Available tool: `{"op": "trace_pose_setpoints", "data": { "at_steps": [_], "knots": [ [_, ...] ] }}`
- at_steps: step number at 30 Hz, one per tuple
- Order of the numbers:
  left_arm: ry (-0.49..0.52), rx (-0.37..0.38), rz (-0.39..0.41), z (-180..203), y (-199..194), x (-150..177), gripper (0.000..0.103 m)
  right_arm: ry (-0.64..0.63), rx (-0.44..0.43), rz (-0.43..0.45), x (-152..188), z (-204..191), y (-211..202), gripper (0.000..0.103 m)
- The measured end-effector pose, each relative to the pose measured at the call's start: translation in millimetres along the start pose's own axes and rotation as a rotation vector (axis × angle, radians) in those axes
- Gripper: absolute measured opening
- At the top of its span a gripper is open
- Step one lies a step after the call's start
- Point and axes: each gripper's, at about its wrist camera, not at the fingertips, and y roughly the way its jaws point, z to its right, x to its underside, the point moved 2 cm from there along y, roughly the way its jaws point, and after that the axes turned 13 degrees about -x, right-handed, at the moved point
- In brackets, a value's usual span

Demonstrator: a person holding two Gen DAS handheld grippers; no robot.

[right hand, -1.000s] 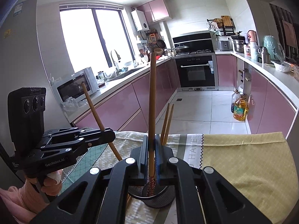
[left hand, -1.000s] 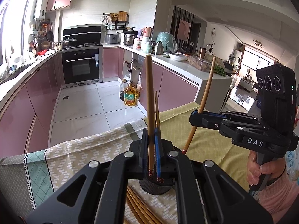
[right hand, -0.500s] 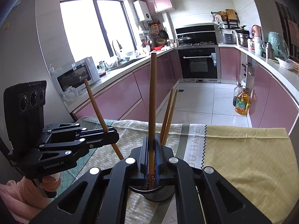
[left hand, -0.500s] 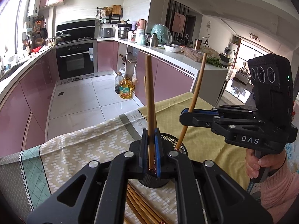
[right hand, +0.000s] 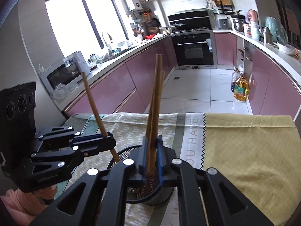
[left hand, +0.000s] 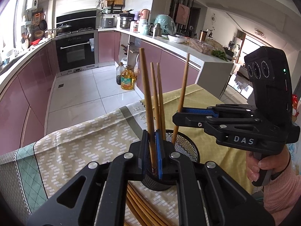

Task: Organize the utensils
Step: 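Lower the left tool's chopstick into the mesh cup and open while the right tool does likewise, then move both tools back to the chopsticks and close the left tool on one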

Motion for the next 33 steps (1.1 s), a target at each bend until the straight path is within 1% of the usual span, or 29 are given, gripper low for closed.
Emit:
{"op": "trace_pose_setpoints", "data": {
  "at_steps": [1,2,3,5,8,10,11,12,13,16,18,19,22,25,28,31,33],
  "knots": [
    [-0.005,-0.003,-0.001,-1,1,0,0.017,0.008,0.0,0.011,0,1,-1,0.028],
    [-0.016,-0.01,-0.003,-3,2,1,0.019,0.015,0.001,0.019,0,3,-2,0.03],
    [-0.021,-0.011,-0.005,-3,3,3,0.021,0.02,-0.002,0.026,1,4,-3,0.03],
    [-0.031,-0.024,-0.002,-7,2,6,0.022,0.021,-0.001,0.039,2,4,-7,0.03],
    [-0.047,-0.05,0.022,-14,-4,13,0.025,0.004,0.014,0.054,5,1,-15,0.031],
    [-0.06,-0.074,0.046,-20,-13,19,0.029,-0.016,0.014,0.069,7,-7,-23,0.034],
    [-0.064,-0.087,0.063,-23,-18,23,0.032,-0.034,0.005,0.081,9,-13,-29,0.036],
    [-0.068,-0.099,0.077,-27,-24,27,0.037,-0.048,-0.006,0.086,11,-17,-34,0.037],
    [-0.072,-0.11,0.085,-30,-28,31,0.04,-0.069,-0.024,0.091,14,-25,-39,0.038],
    [-0.074,-0.14,0.084,-40,-37,48,0.041,-0.127,-0.071,0.082,27,-44,-49,0.041],
    [-0.072,-0.162,0.065,-47,-40,61,0.043,-0.164,-0.106,0.054,38,-56,-51,0.042],
    [-0.076,-0.171,0.043,-52,-38,71,0.043,-0.178,-0.127,0.03,46,-62,-49,0.042],
    [-0.089,-0.172,-0.027,-62,-33,98,0.044,-0.179,-0.152,-0.042,66,-70,-35,0.043],
    [-0.104,-0.171,-0.103,-67,-23,125,0.044,-0.16,-0.154,-0.141,91,-71,-8,0.043],
    [-0.111,-0.165,-0.16,-67,-13,150,0.044,-0.134,-0.138,-0.211,112,-69,16,0.043],
    [-0.107,-0.163,-0.186,-63,-8,164,0.044,-0.111,-0.111,-0.262,128,-67,33,0.043],
    [-0.109,-0.158,-0.195,-58,-6,170,0.044,-0.098,-0.097,-0.28,134,-65,39,0.043]
  ]
}}
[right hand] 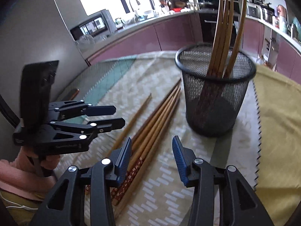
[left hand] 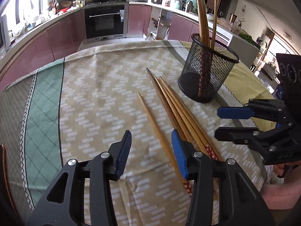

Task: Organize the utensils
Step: 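Move both tools back to the chopsticks and close the left tool on one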

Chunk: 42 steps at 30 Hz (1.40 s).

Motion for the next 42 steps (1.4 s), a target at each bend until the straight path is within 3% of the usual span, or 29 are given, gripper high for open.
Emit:
{"op": "trace_pose_setpoints", "data": {
  "at_steps": [8,23,31,36,42],
  "knots": [
    [0.03,-0.016,-0.015,11,5,14,0.044,0.029,0.051,-0.002,5,2,6,0.042],
    [0.053,-0.044,-0.014,15,7,10,0.04,-0.005,0.121,-0.018,4,0,19,0.038],
    [0.035,-0.044,-0.02,5,7,10,0.024,-0.013,0.139,-0.029,3,-2,20,0.032],
    [0.024,-0.037,-0.018,1,8,9,0.02,-0.033,0.166,-0.038,0,-6,27,0.03],
    [0.016,-0.044,-0.014,-1,11,6,0.016,-0.03,0.183,-0.026,-7,-3,34,0.021]
  ]
}}
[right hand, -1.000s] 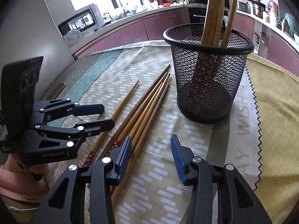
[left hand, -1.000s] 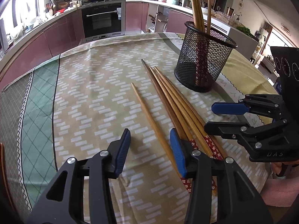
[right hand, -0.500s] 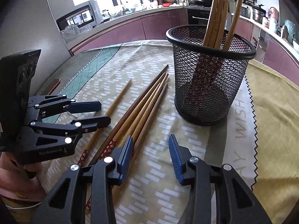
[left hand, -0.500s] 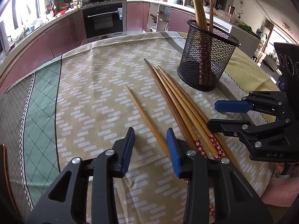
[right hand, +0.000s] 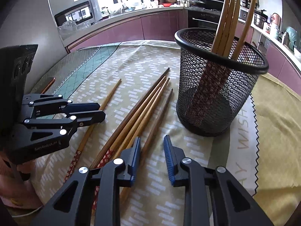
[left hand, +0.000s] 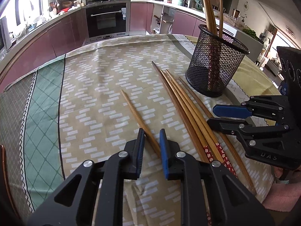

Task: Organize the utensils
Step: 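Move both tools back to the chopsticks and close the left tool on one, then lift the left tool's chopstick upright while the right tool grasps and lifts another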

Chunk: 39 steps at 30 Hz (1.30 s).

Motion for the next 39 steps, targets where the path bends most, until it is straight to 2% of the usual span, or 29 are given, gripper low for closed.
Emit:
{"op": "trace_pose_setpoints", "data": {
  "at_steps": [4,12,18,23,29,39],
  "knots": [
    [-0.009,-0.004,-0.004,-2,0,-1,0.013,0.023,-0.015,0.008,0,4,-1,0.011],
    [-0.018,-0.011,-0.008,-4,0,0,0.014,0.069,-0.045,0.021,3,11,-7,0.008],
    [-0.038,-0.048,-0.003,-5,-2,1,0.008,0.089,-0.051,0.039,6,15,-15,0.007],
    [-0.058,0.005,0.004,-8,-11,4,0.008,0.067,-0.087,0.061,6,12,-23,0.007],
    [-0.005,0.08,0.022,8,-20,6,0.008,0.022,-0.115,0.026,9,5,-21,0.007],
    [0.043,0.109,-0.017,20,-7,7,0.008,0.033,-0.111,-0.019,8,5,-9,0.009]
  ]
}}
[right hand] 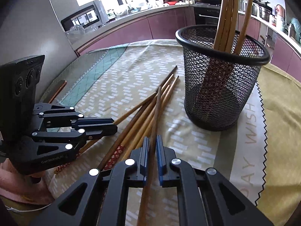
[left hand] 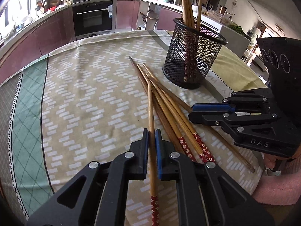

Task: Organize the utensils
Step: 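Lift the left tool's chopstick upright while the right tool grasps and lifts another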

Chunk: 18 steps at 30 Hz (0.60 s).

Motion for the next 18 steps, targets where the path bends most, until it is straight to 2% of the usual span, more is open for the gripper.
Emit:
{"op": "trace_pose_setpoints", "data": {
  "at_steps": [6,11,18],
  "knots": [
    [0.01,0.009,-0.007,0,6,-5,0.009,0.007,-0.007,0.008,-1,1,0,0.009],
    [-0.029,0.01,-0.01,-2,10,-10,0.007,0.007,-0.018,0.03,0,1,-6,0.008],
    [-0.053,0.03,0.017,-7,-3,-14,0.007,-0.014,-0.03,0.079,-1,-3,-27,0.007]
  ]
}}
